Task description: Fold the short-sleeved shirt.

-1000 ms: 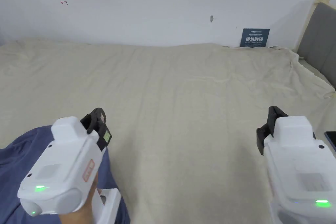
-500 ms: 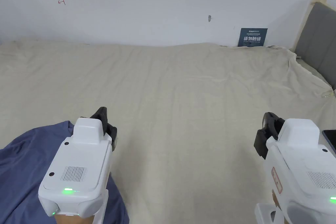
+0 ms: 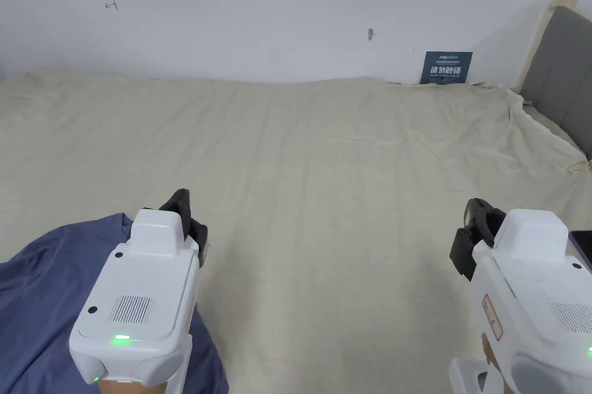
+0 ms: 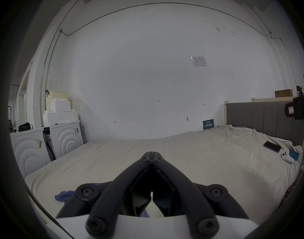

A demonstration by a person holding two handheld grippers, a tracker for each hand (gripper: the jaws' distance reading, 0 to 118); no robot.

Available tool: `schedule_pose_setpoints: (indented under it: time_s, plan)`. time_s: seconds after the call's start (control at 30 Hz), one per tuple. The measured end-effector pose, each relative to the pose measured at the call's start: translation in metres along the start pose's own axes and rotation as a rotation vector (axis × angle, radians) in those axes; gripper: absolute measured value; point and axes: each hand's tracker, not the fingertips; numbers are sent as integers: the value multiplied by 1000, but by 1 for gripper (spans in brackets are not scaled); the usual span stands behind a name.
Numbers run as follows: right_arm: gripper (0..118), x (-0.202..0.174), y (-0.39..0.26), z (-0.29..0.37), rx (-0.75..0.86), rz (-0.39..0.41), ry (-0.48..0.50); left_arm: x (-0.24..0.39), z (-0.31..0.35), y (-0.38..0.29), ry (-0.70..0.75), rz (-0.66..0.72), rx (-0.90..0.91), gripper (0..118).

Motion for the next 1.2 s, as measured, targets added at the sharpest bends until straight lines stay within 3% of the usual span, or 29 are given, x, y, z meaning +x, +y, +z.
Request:
schedule_pose_setpoints:
  time_s: [0.77, 0.93, 1.2]
  plan:
    - [0, 0, -2, -8, 10, 6, 32, -11, 7, 3, 11, 2, 10, 0]
    - [0, -20, 0, -18, 19, 10, 93, -33, 14, 2, 61, 19, 14, 0]
    - [0, -84, 5, -42, 33, 18, 284, -102, 47, 0, 261, 7, 1, 0]
